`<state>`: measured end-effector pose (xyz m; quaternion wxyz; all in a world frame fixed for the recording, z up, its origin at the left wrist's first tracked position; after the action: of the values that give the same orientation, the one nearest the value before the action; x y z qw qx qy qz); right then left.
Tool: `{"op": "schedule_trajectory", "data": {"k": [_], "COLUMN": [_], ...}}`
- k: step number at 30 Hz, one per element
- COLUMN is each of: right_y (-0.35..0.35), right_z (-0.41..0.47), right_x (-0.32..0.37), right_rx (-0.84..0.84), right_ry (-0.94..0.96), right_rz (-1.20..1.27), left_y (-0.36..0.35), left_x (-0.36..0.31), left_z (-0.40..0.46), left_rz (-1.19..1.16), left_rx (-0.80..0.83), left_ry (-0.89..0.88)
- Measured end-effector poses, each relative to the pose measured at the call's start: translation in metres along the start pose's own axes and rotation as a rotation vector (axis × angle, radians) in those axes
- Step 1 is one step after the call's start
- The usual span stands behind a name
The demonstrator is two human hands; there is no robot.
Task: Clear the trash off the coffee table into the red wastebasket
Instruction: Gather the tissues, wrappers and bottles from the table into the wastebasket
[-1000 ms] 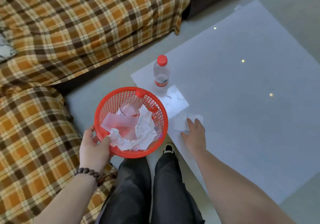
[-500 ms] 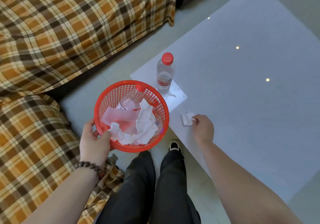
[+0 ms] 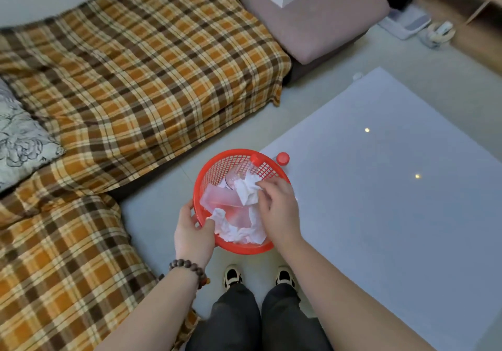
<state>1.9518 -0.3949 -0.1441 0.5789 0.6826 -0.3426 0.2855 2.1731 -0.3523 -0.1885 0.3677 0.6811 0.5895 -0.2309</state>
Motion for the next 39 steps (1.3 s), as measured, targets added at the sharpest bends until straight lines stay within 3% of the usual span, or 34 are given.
{"op": "schedule_trajectory", "data": {"k": [5, 7, 11, 13, 19, 21, 26, 34, 36, 39], "right_y": [-0.029, -0.014, 0.035, 0.043, 0.001, -0.006, 0.009, 0.112, 0.124, 0.118], "right_z": [0.025, 0.029, 0.041, 0.056, 0.087, 0.09, 0.087, 0.035, 0.026, 0.025], "right_x": [0.012, 0.019, 0.009, -0.009, -0.061, -0.067, -0.059, 0.03, 0.042, 0.052], "right_rx": [0.319, 0.252, -0.053, -0.056, 0.327, 0.353, 0.226, -0.34, -0.36, -0.245], "right_ry": [0.031, 0.073, 0.053, -0.044, -0.238, -0.256, -0.221, 0.105, 0.142, 0.164], "right_rz": [-0.135, -0.08, -0.101, -0.169, -0.271, -0.25, -0.256, 0.135, 0.285, 0.431], "left_y": [0.005, 0.01, 0.023, 0.031, 0.052, 0.057, 0.066, 0.068, 0.066, 0.056], "left_x": [-0.015, -0.015, -0.009, -0.005, 0.005, 0.007, 0.011, -0.008, -0.019, -0.042], "left_z": [0.003, 0.006, 0.008, 0.008, 0.005, 0.004, 0.003, 0.008, 0.011, 0.014], "left_rz": [-0.009, -0.024, -0.044, -0.033, -0.027, -0.029, -0.052, -0.152, -0.168, -0.205], "left_rx": [0.009, 0.0, -0.039, -0.062, -0.115, -0.129, -0.15, -0.15, -0.137, -0.084], "left_ry": [-0.018, -0.005, 0.025, 0.037, 0.075, 0.081, 0.087, 0.062, 0.038, -0.011]}}
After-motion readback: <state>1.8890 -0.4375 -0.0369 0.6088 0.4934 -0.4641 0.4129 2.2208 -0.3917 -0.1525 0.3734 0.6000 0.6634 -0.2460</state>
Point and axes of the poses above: each hand's wrist, its own z-axis towards the middle knuckle, its own y-axis out of the back of the hand, x = y × z, the point moved 10 cm from there along z, towards the middle knuckle, and after that the axes turned 14 degrees about x, right-handed, at the moved point
